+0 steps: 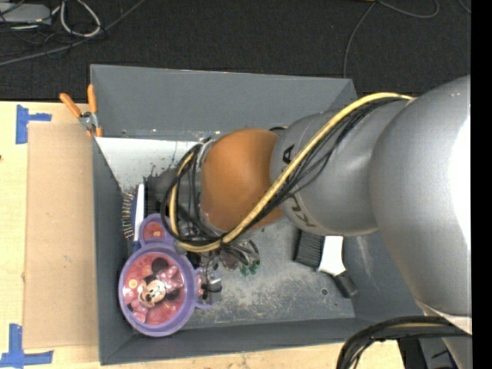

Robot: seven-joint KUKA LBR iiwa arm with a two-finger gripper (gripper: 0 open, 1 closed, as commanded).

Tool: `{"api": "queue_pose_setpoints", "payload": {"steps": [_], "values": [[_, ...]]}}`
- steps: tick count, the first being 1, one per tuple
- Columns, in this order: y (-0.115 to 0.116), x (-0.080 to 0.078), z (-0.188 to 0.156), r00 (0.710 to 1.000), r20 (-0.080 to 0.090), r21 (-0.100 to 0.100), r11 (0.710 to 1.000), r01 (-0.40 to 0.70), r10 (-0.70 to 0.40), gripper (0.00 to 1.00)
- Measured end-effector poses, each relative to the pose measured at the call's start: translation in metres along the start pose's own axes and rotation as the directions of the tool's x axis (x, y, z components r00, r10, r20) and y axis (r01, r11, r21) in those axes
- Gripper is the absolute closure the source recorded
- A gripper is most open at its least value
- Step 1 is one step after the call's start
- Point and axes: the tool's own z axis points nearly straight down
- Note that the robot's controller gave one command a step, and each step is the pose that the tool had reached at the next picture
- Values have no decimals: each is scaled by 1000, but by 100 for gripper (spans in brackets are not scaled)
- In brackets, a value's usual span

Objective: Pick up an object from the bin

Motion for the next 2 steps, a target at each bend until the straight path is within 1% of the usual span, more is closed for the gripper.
{"api": "queue_pose_setpoints", "payload": {"steps": [1, 2], "values": [[8, -14, 18, 991, -3, 3, 991, 136, -136, 0], [8, -17, 30, 992, -5, 2, 992, -129, 129, 0]]}}
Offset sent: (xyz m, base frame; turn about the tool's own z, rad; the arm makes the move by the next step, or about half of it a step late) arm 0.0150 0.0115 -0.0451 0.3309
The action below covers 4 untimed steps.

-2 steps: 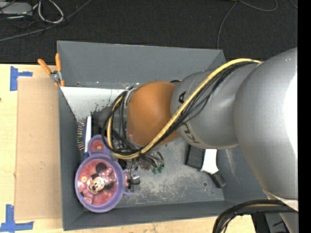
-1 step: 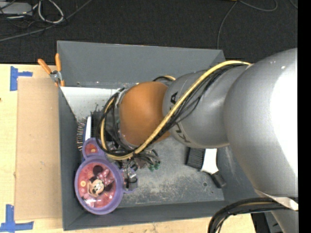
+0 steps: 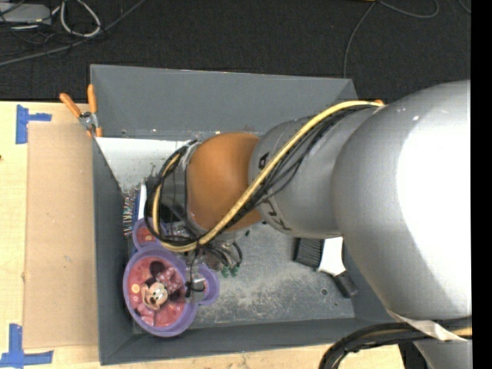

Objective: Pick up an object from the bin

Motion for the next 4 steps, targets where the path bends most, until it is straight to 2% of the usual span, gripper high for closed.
{"api": "queue_pose_setpoints", "payload": {"steps": [1, 2, 3, 4], "values": [[5, 0, -53, 967, 5, 2, 967, 253, -253, 100], [5, 0, -51, 968, 4, 1, 968, 252, -252, 100], [-16, -5, -42, 969, 1, 0, 969, 246, -246, 100], [-12, -18, -104, 970, -5, -1, 970, 242, -242, 100]]}}
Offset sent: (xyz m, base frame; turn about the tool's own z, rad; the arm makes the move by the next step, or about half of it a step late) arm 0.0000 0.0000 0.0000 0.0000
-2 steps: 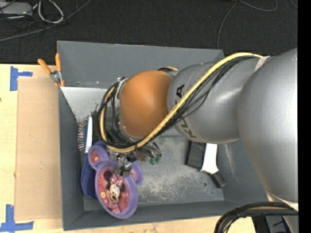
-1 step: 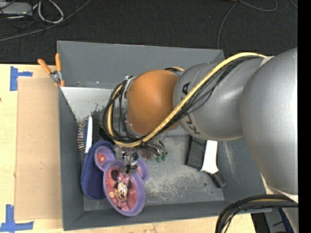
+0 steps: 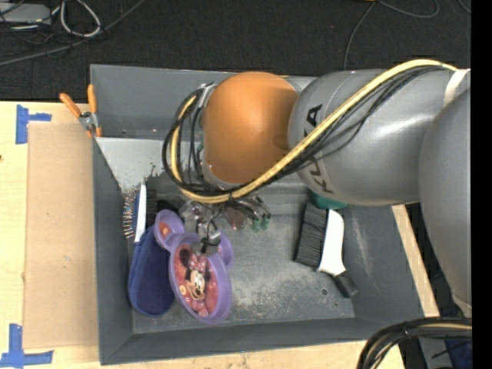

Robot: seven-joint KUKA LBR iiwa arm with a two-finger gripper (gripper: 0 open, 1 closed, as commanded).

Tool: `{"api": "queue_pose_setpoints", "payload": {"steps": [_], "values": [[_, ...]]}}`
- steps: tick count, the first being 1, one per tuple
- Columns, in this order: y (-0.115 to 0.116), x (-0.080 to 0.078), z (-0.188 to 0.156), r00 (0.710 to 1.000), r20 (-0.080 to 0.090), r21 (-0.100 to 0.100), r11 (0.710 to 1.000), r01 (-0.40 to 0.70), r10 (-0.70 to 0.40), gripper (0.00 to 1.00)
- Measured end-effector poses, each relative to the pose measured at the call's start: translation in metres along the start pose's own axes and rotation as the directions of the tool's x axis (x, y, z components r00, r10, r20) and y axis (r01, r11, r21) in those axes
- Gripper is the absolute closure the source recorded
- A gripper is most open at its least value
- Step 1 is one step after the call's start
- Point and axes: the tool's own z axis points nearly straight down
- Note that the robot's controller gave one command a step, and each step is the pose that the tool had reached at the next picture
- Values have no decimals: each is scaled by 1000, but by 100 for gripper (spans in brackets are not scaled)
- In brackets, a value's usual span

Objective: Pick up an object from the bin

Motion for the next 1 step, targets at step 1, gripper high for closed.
{"api": "queue_pose_setpoints", "payload": {"steps": [1], "values": [[-10, 2, -29, 1000, 5, 1, 1000, -4, 4, 100]]}}
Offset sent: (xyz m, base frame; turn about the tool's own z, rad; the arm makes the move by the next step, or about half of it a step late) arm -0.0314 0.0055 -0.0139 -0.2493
